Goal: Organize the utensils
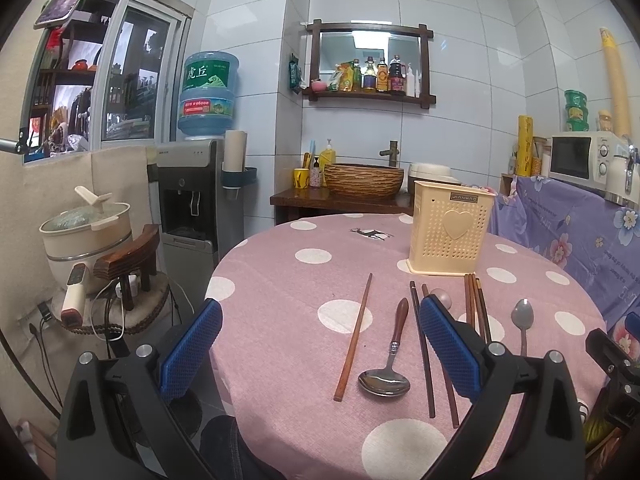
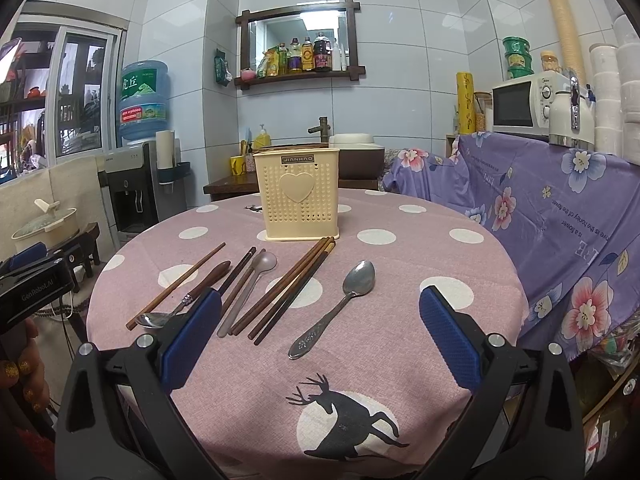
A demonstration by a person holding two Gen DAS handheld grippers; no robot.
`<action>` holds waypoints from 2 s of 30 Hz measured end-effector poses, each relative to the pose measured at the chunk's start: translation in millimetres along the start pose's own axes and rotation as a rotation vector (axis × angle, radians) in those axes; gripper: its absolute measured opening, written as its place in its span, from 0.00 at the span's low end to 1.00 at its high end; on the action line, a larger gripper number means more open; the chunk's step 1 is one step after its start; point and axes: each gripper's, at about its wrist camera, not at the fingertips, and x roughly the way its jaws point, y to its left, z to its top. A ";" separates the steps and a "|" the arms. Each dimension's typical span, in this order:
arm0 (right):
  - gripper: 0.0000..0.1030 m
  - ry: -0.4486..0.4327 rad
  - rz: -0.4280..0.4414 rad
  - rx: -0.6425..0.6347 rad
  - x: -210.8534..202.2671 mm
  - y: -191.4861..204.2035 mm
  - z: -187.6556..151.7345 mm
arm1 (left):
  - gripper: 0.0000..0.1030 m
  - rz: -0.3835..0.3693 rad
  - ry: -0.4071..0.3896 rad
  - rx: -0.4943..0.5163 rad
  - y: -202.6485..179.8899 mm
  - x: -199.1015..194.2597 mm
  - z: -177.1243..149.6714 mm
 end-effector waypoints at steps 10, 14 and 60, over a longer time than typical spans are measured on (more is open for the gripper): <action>0.95 0.000 0.000 0.001 -0.4 -0.6 0.6 | 0.95 0.002 0.002 0.000 0.3 0.4 -0.3; 0.95 0.001 -0.002 0.003 0.5 -1.5 1.0 | 0.95 -0.001 0.005 0.002 0.9 0.9 -1.0; 0.62 0.583 -0.124 0.177 191.8 -38.6 19.5 | 0.81 -0.128 0.445 0.203 -9.4 177.7 33.5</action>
